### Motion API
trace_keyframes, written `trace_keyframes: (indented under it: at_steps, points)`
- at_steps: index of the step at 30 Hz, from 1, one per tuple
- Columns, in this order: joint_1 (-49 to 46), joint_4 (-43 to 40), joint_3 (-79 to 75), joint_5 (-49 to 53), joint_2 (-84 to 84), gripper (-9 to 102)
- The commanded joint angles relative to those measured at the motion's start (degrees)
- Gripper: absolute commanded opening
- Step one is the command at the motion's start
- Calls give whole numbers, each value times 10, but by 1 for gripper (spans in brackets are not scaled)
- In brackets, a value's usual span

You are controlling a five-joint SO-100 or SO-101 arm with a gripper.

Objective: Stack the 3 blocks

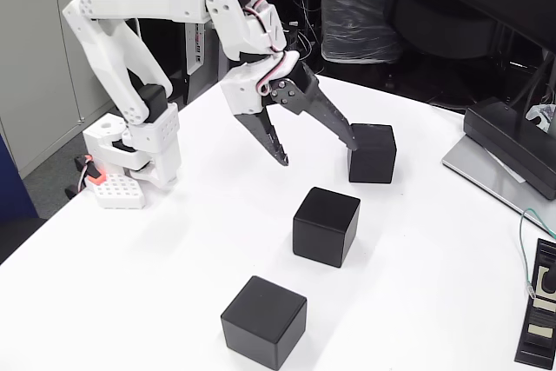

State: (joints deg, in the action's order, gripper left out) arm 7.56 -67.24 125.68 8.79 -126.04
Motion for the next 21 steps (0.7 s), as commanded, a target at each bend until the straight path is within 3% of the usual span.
trace_keyframes:
  at_steps: [1,12,21]
  points:
    - [-5,2,-23,8,26,37]
    - [-74,46,-73,9,153,37]
    - [-76,83,-74,9,217,37]
